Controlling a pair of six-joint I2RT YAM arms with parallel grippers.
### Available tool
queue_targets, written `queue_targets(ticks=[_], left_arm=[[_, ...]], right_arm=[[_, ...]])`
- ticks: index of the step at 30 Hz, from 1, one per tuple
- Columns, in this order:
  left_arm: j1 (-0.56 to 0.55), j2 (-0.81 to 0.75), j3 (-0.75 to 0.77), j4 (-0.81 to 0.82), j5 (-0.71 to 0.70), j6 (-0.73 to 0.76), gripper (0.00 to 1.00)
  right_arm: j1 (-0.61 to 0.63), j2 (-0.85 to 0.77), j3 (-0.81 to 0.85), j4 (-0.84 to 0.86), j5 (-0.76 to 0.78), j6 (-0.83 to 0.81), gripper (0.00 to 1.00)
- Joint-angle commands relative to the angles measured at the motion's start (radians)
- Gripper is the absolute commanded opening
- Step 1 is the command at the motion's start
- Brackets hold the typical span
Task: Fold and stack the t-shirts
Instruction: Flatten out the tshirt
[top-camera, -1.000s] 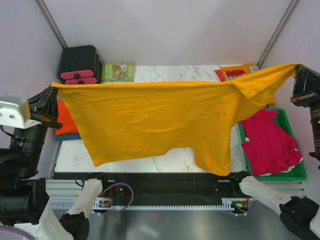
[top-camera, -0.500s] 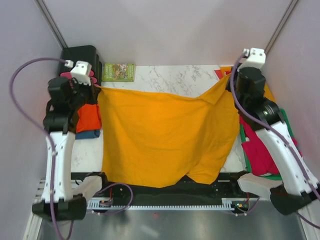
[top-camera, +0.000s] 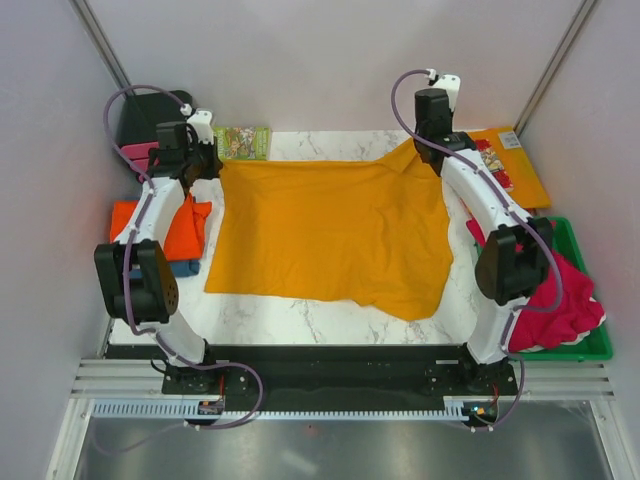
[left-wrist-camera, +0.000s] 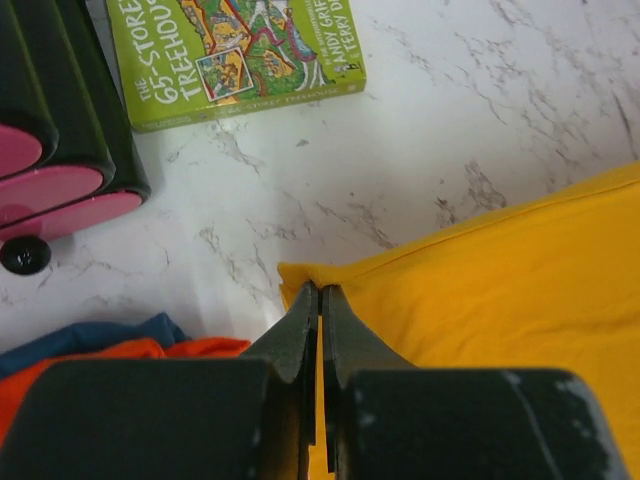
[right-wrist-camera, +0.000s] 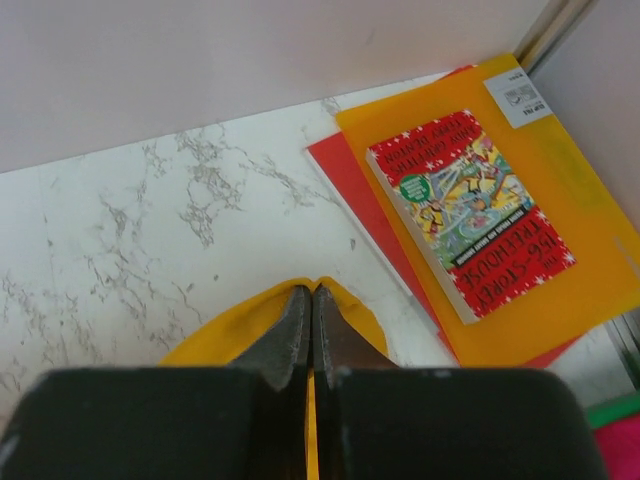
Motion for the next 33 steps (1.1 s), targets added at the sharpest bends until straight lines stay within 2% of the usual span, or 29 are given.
queue_targets(ticks=[1, 6, 10, 13, 16, 17, 19, 20, 21, 23, 26, 28, 33], left_arm=[[-0.002, 0.133, 0.132, 0.119, -0.05, 0.039, 0.02], [-0.004, 0.24, 0.241, 0.131, -0.087, 0.036, 0.02], [-0.002, 0.235, 0.282, 0.111, -0.08, 0.008, 0.02], [-0.002, 0.137, 0.328, 0.065, -0.046, -0.03, 0.02], [0.001, -0.029, 0.344, -0.008, 0.014, -0.085, 0.02], [0.001, -0.083, 0.335, -0.041, 0.023, -0.107, 0.02], [0.004, -0.24, 0.304, -0.07, 0.054, -0.122, 0.02], [0.007, -0.293, 0.261, -0.084, 0.064, -0.121, 0.02], [0.007, -0.407, 0.232, -0.105, 0.072, -0.122, 0.02], [0.007, -0.515, 0.142, -0.134, 0.083, -0.142, 0.02], [0.01, -0.722, 0.089, -0.215, 0.081, -0.104, 0.02], [0.01, -0.814, 0.112, -0.29, 0.071, -0.092, 0.02], [0.009, -0.884, 0.192, -0.384, 0.06, -0.095, 0.02]], right_arm=[[-0.021, 0.106, 0.191, 0.076, 0.016, -0.025, 0.0], [-0.024, 0.246, 0.341, 0.07, -0.025, -0.013, 0.0], [-0.023, 0.244, 0.371, 0.064, -0.051, 0.012, 0.0], [-0.014, 0.136, 0.371, 0.065, -0.067, 0.004, 0.0], [0.011, -0.07, 0.293, 0.078, -0.073, -0.022, 0.0], [0.026, -0.192, 0.256, 0.1, -0.062, -0.042, 0.0], [0.092, -0.312, 0.152, 0.102, -0.031, -0.102, 0.0], [0.113, -0.422, 0.12, 0.084, 0.007, -0.113, 0.0], [0.144, -0.473, 0.071, 0.064, 0.016, -0.116, 0.0], [0.161, -0.617, 0.034, -0.003, 0.036, -0.108, 0.0], [0.169, -0.772, -0.017, -0.069, 0.042, -0.1, 0.0], [0.169, -0.826, 0.012, -0.117, 0.051, -0.1, 0.0], [0.169, -0.877, 0.078, -0.171, 0.059, -0.102, 0.0]])
